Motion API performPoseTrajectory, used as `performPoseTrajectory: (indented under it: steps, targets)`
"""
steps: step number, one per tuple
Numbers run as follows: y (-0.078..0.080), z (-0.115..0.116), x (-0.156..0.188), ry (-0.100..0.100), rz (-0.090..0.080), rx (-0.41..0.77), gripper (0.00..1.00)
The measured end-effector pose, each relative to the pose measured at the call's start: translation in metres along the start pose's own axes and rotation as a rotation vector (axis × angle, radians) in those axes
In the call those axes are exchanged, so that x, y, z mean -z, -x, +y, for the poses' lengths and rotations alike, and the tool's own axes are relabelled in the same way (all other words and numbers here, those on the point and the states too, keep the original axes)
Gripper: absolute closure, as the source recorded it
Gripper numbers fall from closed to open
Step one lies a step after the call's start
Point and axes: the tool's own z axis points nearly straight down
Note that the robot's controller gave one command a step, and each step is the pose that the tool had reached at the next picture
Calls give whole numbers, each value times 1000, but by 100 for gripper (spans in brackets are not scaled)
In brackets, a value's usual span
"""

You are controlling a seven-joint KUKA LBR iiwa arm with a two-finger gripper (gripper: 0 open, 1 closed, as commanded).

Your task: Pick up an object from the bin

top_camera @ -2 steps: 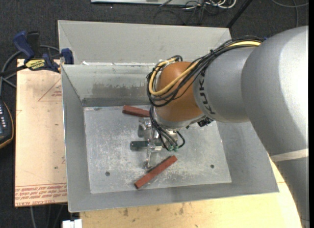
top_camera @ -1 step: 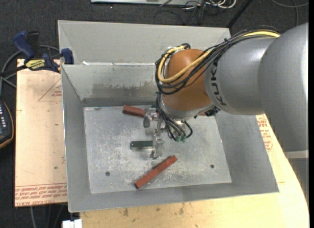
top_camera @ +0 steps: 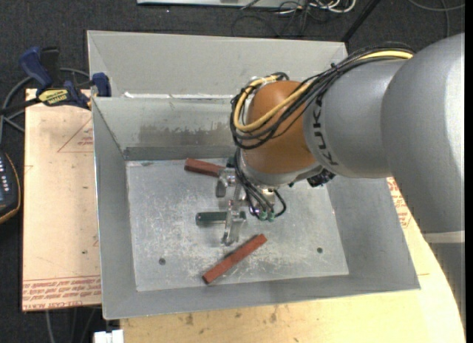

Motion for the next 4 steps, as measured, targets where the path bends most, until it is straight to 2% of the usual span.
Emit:
performPoseTrajectory:
  steps: [1, 2, 3, 4]
  targets:
    - [-9, -5, -30, 0, 0, -165, 0]
    - [-8, -5, -30, 0, -1, -165, 0]
    - [-8, -5, -29, 1, -2, -165, 100]
    - [-7, -4, -18, 1, -3, -166, 100]
